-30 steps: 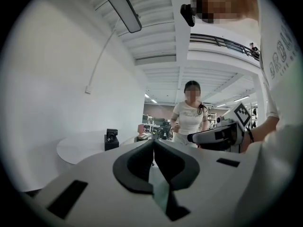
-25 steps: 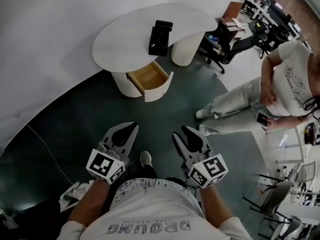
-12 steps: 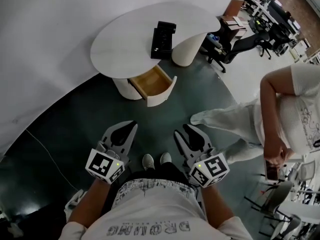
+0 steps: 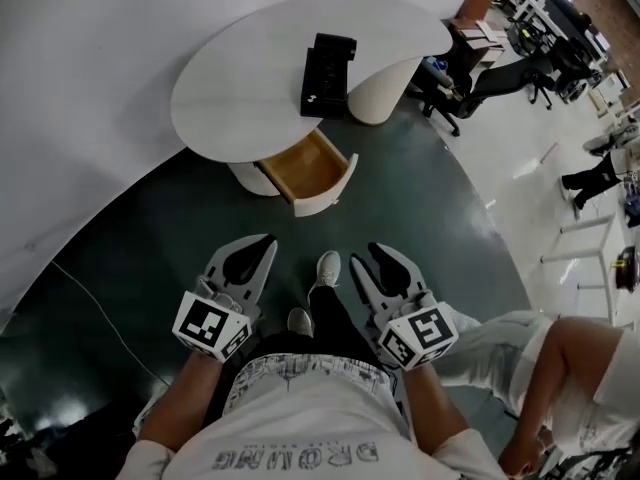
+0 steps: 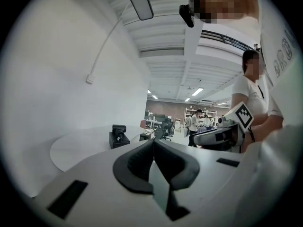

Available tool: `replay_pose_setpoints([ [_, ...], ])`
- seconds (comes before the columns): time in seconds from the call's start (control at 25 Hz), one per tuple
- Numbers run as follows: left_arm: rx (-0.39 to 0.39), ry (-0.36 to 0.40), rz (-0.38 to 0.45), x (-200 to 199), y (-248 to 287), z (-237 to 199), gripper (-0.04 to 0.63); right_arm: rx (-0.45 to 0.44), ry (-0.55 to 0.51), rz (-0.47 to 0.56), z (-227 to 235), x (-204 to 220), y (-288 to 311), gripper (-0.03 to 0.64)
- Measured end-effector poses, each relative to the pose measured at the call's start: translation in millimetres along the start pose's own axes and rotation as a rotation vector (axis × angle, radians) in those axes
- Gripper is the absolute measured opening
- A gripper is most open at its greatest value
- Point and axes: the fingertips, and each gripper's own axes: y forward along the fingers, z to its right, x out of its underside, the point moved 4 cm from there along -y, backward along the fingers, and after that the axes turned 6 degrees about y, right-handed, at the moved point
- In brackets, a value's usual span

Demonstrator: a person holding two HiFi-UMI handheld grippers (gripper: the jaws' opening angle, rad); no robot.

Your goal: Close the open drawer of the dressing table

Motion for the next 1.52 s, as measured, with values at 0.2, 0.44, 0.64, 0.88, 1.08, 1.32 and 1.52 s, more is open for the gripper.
replay_pose_setpoints([
  [0.2,0.007,0.011,-0.038,16.2,43.9,-23.3,0.021,0.01,0.027,-0.024,41.1,8.8,35.8,0.153],
  [0.44,0.006,0.019,-0.078,32.2,101.3,-47.4,0.021,0.009,0.046,-0.054,90.6,10.0,75.7,0.153],
  [0.64,-0.001,0.022,-0.114,39.5,143.3,-64.3,0.021,0.001,0.06,-0.087,127.0,8.1,103.3,0.153],
  [0.88,-0.014,0.024,-0.159,49.7,189.1,-82.1,0.021,-0.025,0.087,-0.123,165.9,9.1,133.5,0.153],
  [1.08,-0.025,0.034,-0.199,64.6,214.6,-90.8,0.021,-0.05,0.091,-0.172,190.6,25.2,152.4,0.155],
  [1.32,-0.03,0.042,-0.249,92.3,227.9,-99.6,0.021,-0.074,0.104,-0.228,209.1,62.4,172.5,0.155],
  [1.52,-0.029,0.04,-0.284,116.4,229.8,-106.8,0.021,-0.071,0.116,-0.27,218.1,94.6,189.9,0.155],
])
